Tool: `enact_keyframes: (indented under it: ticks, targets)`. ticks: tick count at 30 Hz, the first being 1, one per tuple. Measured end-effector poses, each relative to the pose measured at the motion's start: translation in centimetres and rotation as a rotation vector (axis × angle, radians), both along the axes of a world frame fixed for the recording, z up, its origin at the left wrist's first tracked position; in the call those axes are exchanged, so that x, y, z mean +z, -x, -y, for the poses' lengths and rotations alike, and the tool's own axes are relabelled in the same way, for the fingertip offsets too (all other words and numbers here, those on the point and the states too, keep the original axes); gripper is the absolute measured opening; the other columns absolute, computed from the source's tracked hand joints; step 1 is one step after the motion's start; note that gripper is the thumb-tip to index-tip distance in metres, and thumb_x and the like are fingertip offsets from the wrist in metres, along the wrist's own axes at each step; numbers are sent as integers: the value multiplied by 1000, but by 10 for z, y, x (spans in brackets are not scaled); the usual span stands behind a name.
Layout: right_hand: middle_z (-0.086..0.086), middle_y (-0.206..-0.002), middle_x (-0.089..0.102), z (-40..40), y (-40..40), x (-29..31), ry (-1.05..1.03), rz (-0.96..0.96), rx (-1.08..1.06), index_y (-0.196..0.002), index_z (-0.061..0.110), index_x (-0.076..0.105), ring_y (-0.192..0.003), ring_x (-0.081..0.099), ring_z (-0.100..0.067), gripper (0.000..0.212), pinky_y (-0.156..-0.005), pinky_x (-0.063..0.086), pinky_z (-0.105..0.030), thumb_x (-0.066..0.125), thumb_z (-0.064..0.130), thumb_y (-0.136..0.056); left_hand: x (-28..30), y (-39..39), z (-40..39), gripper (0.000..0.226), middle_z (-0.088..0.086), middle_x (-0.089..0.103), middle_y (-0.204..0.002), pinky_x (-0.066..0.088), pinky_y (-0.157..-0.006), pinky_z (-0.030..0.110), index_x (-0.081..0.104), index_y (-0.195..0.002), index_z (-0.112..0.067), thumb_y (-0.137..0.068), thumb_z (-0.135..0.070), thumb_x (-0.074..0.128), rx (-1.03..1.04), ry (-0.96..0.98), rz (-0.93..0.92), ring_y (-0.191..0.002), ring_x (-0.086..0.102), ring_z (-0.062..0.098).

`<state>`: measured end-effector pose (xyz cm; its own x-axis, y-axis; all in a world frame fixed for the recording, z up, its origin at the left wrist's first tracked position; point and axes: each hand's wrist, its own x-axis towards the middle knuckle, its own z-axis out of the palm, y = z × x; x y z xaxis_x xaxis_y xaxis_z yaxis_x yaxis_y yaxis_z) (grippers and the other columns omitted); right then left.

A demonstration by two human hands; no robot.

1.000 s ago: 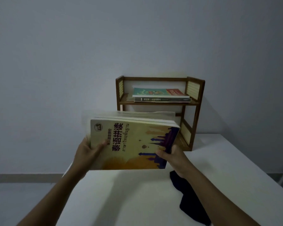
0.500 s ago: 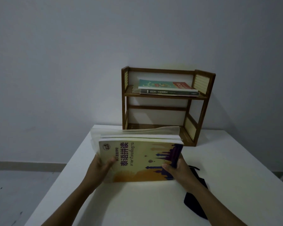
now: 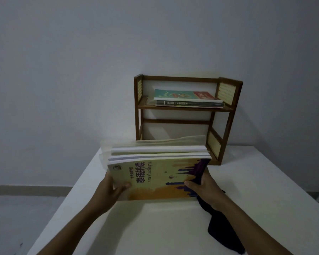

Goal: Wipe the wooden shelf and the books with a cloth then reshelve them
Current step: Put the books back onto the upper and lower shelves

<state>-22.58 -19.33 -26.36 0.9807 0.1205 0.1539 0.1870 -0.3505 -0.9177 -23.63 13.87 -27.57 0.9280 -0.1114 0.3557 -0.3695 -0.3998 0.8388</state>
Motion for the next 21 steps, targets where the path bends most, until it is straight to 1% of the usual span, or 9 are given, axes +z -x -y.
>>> enact_keyframes:
  ticks: [4,6,8,10,12,14,17,19,21]
  targets:
    - [18,-127,53,3,3,-14,22,-37,-2,-132,35,32,-116,50,10,60,-85,44,-5,66,11,-89,-13,2,2,67,-10,63,-122,56,-88,33,47,-128,-24,-72,-57,65,4,3,-36,-110,61,6]
    - [21,-125,52,5,3,-19,33,-38,-4,-130,36,32,-110,50,19,58,-81,42,-1,66,12,-89,-21,0,4,74,-10,61,-123,56,-87,30,44,-130,-25,-70,-64,64,17,-2,-44,-112,60,7]
    - [25,-122,50,5,2,-20,44,-38,-5,-129,34,31,-102,47,28,58,-80,40,2,66,11,-90,-23,0,3,74,-11,60,-123,55,-84,22,43,-130,-27,-69,-65,63,35,-13,-47,-111,59,3]
    - [22,-123,53,8,-3,-21,44,-40,3,-130,33,34,-108,50,21,56,-88,44,-6,66,11,-89,-23,-4,5,75,-11,59,-123,54,-84,21,43,-130,-29,-68,-66,63,38,-14,-61,-111,59,2]
    - [15,-124,57,12,-11,-19,44,-26,-6,-131,31,36,-115,55,2,55,-95,48,-19,67,15,-89,-16,-12,10,77,-11,60,-124,55,-84,26,43,-131,-27,-68,-67,65,25,-5,-72,-111,60,5]
    - [10,-122,58,23,-22,-13,7,-24,-31,-129,32,37,-113,58,-6,52,-95,51,-29,68,19,-89,-3,-23,23,66,-11,63,-119,58,-78,26,44,-127,-25,-75,-56,70,26,18,-87,-106,63,6]
    - [3,-117,65,47,-42,0,-141,-47,-71,-121,37,45,-105,65,-13,45,-90,56,-39,70,23,-87,20,-39,58,41,-12,69,-102,58,-66,22,49,-111,-27,-77,-35,71,24,45,-111,-92,67,0]
    - [0,-114,69,63,-61,5,-224,-79,-89,-126,34,49,-102,68,-20,45,-88,56,-46,69,24,-87,27,-57,79,32,-6,72,-99,60,-66,27,55,-107,-23,-81,-28,72,6,71,-151,-87,71,5]
    - [-2,-114,69,75,-81,8,-207,-109,-132,-130,28,50,-104,67,-23,45,-92,54,-45,67,24,-89,31,-79,95,24,0,74,-97,61,-67,35,61,-107,-20,-85,-25,69,-23,89,-211,-82,73,15]
